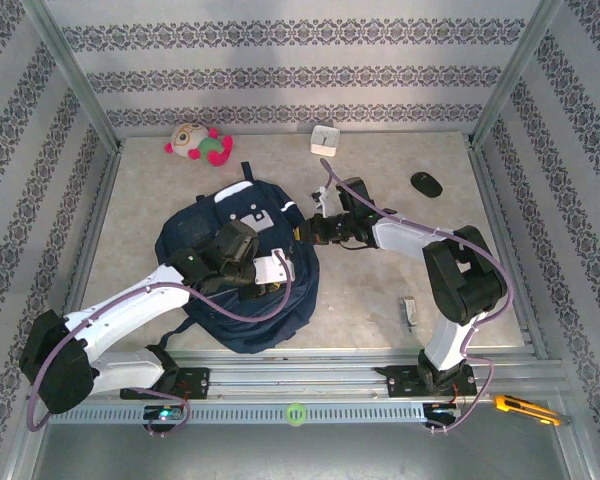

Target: Pack the student bag

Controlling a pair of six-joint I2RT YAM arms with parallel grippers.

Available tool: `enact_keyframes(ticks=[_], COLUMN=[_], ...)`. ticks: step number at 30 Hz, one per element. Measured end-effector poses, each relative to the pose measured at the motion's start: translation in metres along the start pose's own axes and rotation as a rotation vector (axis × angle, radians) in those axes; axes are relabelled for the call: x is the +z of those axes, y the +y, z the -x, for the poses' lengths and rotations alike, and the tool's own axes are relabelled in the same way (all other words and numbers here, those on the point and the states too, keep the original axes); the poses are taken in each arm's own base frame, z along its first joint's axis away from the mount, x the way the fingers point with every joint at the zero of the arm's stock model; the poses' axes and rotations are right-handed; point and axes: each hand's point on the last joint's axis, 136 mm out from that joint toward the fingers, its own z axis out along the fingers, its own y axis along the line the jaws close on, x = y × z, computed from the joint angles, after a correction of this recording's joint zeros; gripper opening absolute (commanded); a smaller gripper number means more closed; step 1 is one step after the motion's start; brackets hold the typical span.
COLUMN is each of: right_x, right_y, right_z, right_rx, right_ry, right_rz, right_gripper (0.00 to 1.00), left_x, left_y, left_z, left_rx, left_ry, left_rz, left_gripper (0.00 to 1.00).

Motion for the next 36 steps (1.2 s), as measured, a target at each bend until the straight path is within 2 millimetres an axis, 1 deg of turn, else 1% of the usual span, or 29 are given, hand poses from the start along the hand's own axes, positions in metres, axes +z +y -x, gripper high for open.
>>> enact_keyframes(ticks=[2,4,5,8,11,12,13,16,17,18,20,22,25,27,28,29,30,32,33,35,36], right_x=[-0.001,-0.007,-0.015,-0.040,-0.050,-0.050,-0.050,-0.048,-0.048,-0.048,-0.048,-0.048,-0.048,-0.048,-0.048,-0.048,-0.048,-0.048,-0.048,-0.048,-0.049], right_y=[-0.001,-0.008,-0.014,-0.023,-0.022,-0.021,-0.018,-0.011,-0.009,-0.009,-0.008,-0.008,-0.008,-0.008,-0.008,-0.008,-0.008,-0.008,-0.008,-0.008,-0.009], right_z=[0.002,0.001,-0.010,-0.039,-0.051,-0.054,-0.056,-0.062,-0.063,-0.064,-0.063,-0.063,-0.063,-0.063,-0.063,-0.064,-0.064,-0.064,-0.064,-0.063,-0.063], right_rx=[-0.008,-0.024,-0.025,-0.009,-0.020,-0.025,-0.032,-0.039,-0.039,-0.035,-0.028,-0.027,-0.024,-0.025,-0.025,-0.025,-0.025,-0.025,-0.025,-0.026,-0.024], right_ry=[-0.015,-0.067,-0.095,-0.158,-0.213,-0.225,-0.240,-0.263,-0.265,-0.267,-0.272,-0.273,-0.273,-0.272,-0.272,-0.271,-0.271,-0.271,-0.272,-0.273,-0.276], right_rz=[-0.008,-0.033,-0.060,-0.127,-0.172,-0.182,-0.189,-0.199,-0.198,-0.198,-0.201,-0.201,-0.201,-0.200,-0.200,-0.200,-0.200,-0.200,-0.200,-0.201,-0.202], right_gripper=[0.00,0.00,0.00,0.00,0.00,0.00,0.00,0.00,0.00,0.00,0.00,0.00,0.00,0.00,0.00,0.00,0.00,0.00,0.00,0.00,0.00], left_x=[0.000,0.000,0.000,0.000,-0.003,-0.004,-0.006,-0.012,-0.014,-0.016,-0.019,-0.017,-0.008,0.000,0.006,0.012,0.018,0.030,0.034,0.039,0.040], left_y=[0.001,0.001,0.001,-0.001,0.006,0.009,0.015,0.028,0.030,0.032,0.032,0.024,0.006,0.004,0.007,0.010,0.014,0.022,0.023,0.019,0.018], left_z=[0.000,0.000,-0.002,-0.002,-0.007,-0.010,-0.015,-0.026,-0.027,-0.025,-0.014,0.003,0.021,0.022,0.019,0.015,0.010,-0.001,-0.005,-0.007,-0.006], left_rx=[-0.022,-0.036,-0.029,-0.005,0.014,0.011,0.002,-0.022,-0.035,-0.048,-0.061,-0.046,-0.015,-0.021,-0.032,-0.044,-0.054,-0.076,-0.084,-0.070,-0.059], left_ry=[-0.008,-0.022,-0.019,-0.022,-0.026,-0.027,-0.022,0.002,0.005,0.002,-0.019,-0.042,-0.053,-0.035,-0.015,0.010,0.040,0.095,0.111,0.128,0.126], left_rz=[0.013,0.033,0.047,0.042,0.043,0.045,0.054,0.087,0.088,0.091,0.092,0.087,0.077,0.084,0.095,0.106,0.119,0.149,0.150,0.138,0.134], left_gripper=[0.19,0.06,0.06,0.07,0.09,0.14,0.22,0.53,0.60,0.64,0.73,0.79,0.84,0.85,0.84,0.80,0.73,0.52,0.43,0.17,0.09])
